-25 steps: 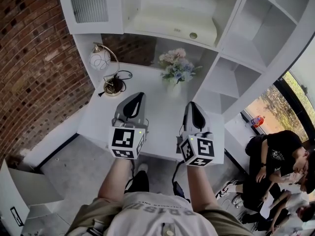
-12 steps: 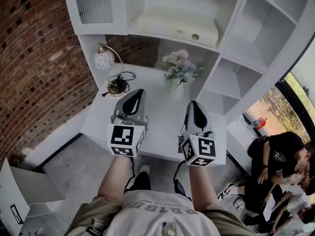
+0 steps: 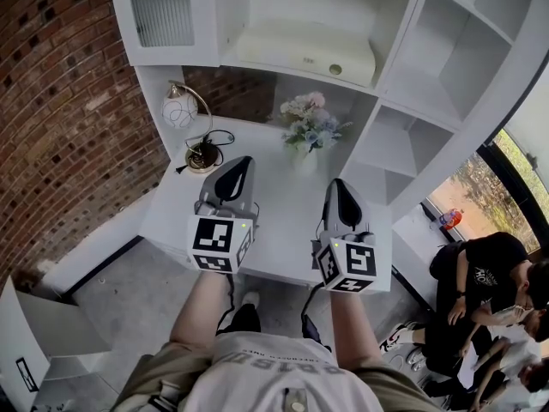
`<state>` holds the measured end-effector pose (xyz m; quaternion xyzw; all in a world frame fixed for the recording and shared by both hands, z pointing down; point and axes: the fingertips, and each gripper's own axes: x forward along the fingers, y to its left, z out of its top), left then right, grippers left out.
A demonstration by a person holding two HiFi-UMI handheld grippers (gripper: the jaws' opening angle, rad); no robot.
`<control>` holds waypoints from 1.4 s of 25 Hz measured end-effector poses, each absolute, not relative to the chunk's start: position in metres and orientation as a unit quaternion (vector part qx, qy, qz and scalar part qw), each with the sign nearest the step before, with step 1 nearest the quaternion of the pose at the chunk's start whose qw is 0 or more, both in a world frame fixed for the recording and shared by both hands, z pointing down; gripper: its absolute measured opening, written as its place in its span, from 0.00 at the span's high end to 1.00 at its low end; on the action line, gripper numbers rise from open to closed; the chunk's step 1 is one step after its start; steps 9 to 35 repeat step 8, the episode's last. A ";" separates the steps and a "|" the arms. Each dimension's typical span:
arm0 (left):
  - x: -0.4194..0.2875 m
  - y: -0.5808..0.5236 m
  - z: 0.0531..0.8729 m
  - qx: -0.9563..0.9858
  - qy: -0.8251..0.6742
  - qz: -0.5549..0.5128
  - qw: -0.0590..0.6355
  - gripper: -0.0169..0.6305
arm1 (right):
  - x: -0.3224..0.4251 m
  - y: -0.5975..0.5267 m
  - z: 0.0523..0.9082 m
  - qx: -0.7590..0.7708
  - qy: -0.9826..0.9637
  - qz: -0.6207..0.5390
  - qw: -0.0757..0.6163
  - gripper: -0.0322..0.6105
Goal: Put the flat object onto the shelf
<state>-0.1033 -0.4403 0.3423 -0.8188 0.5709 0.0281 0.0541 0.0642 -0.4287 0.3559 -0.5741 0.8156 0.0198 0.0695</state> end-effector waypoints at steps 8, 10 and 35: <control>-0.096 -0.448 0.338 -0.822 0.566 0.031 0.053 0.96 | 0.068 -0.432 0.350 -0.572 0.817 0.036 0.061 0.95; -0.096 -0.448 0.338 -0.822 0.566 0.031 0.053 0.96 | 0.068 -0.432 0.350 -0.572 0.817 0.036 0.061 0.95; -0.096 -0.448 0.338 -0.822 0.566 0.031 0.053 0.96 | 0.068 -0.432 0.350 -0.572 0.817 0.036 0.061 0.95</control>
